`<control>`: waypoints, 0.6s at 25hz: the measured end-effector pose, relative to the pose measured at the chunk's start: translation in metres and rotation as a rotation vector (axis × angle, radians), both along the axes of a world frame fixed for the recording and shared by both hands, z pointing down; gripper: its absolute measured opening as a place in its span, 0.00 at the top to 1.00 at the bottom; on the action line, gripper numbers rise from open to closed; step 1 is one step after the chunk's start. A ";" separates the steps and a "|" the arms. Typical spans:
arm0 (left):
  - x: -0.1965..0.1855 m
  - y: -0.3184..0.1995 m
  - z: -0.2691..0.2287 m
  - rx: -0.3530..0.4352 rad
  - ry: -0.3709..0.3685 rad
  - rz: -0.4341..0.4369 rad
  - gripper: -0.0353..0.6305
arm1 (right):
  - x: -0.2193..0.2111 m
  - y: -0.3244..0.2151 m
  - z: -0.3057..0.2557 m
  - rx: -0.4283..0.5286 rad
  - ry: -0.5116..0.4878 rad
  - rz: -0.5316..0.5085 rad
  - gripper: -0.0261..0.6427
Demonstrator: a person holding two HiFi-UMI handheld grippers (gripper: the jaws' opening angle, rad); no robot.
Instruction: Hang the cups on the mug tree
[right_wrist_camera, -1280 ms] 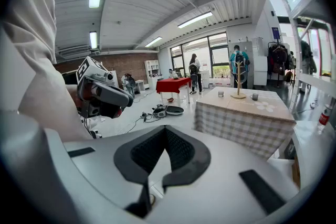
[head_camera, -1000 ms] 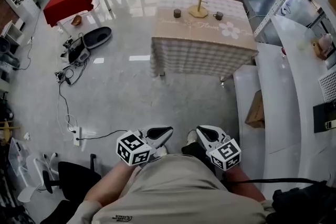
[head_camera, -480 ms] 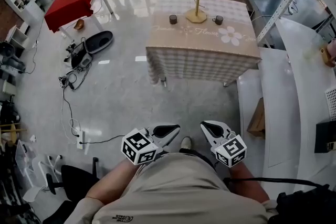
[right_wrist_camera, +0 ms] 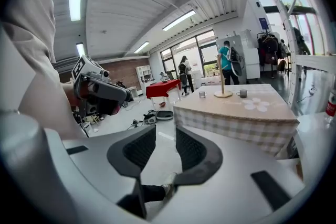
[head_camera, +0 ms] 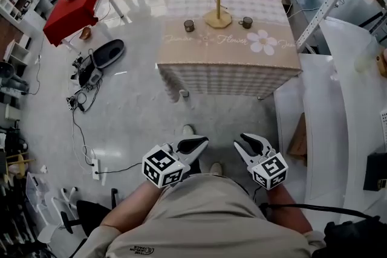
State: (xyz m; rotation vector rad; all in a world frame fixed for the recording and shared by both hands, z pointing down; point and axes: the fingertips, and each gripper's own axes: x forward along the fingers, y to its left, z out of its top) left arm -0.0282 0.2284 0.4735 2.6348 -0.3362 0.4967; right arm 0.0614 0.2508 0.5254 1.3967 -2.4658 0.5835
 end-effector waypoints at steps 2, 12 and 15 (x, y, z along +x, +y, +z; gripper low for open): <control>0.006 -0.027 0.005 -0.009 0.007 0.007 0.93 | 0.009 -0.025 0.005 -0.003 0.007 0.024 0.78; 0.013 -0.174 -0.011 -0.025 0.063 0.178 0.93 | 0.030 -0.173 -0.017 0.001 0.099 0.153 0.77; 0.007 -0.214 -0.009 -0.022 0.053 0.241 0.94 | 0.037 -0.216 -0.017 0.002 0.125 0.192 0.77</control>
